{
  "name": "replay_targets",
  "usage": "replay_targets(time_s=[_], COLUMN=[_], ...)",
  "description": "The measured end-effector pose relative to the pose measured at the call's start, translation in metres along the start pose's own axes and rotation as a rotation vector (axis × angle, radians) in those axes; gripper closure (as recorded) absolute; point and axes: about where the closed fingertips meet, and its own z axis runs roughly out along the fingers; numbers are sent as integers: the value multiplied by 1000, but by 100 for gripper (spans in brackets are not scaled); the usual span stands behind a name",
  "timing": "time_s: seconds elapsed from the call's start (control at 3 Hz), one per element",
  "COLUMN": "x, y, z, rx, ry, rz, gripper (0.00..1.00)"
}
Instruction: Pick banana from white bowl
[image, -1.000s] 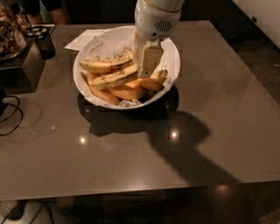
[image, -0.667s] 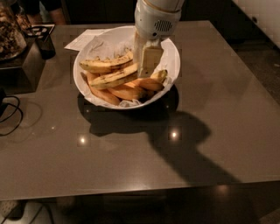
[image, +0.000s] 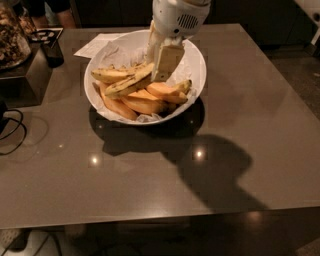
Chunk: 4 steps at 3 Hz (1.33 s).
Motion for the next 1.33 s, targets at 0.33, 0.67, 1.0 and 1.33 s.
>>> replay_targets(time_s=[0.33,0.67,1.0,1.33], x=[-3,-3,-13,-20], y=[6,7,7,12], z=[-4,-2,-9,-16], rx=[14,12,35,56], ry=[-47,-50,-100,-147], rz=[18,22,18,18], gripper=[100,100,100,100])
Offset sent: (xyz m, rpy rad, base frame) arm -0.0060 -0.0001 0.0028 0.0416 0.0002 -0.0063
